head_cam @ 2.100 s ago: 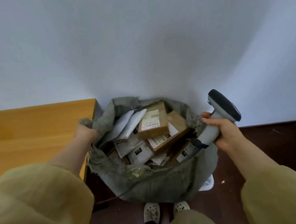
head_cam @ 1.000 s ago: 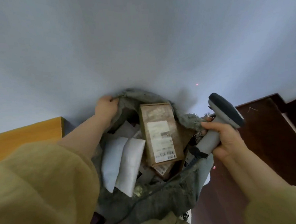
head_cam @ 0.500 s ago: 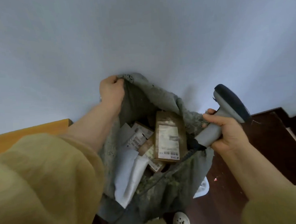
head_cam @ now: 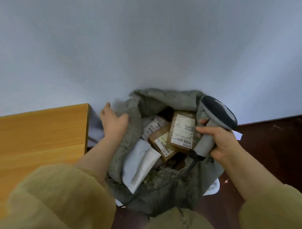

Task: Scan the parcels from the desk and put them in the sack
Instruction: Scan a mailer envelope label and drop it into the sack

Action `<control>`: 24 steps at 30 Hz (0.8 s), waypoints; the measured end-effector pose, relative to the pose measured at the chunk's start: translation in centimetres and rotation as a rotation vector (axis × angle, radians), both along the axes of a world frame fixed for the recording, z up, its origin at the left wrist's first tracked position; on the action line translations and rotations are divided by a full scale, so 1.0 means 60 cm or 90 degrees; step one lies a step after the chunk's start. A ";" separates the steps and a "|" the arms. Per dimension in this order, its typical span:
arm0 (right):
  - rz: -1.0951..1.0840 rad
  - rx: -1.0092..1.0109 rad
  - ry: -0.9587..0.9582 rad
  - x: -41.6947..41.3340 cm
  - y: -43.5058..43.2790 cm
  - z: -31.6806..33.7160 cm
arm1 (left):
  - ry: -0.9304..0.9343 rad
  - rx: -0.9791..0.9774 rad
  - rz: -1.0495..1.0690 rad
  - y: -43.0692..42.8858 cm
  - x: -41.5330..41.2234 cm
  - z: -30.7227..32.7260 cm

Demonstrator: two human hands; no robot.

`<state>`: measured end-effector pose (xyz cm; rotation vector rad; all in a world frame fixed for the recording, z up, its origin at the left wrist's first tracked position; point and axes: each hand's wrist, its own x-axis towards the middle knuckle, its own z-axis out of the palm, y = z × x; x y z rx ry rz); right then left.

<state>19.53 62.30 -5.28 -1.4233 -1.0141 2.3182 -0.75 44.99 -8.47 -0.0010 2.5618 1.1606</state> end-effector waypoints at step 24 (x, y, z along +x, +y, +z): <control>0.078 0.060 -0.107 -0.007 -0.007 0.024 | -0.030 -0.273 -0.032 -0.201 -0.027 0.012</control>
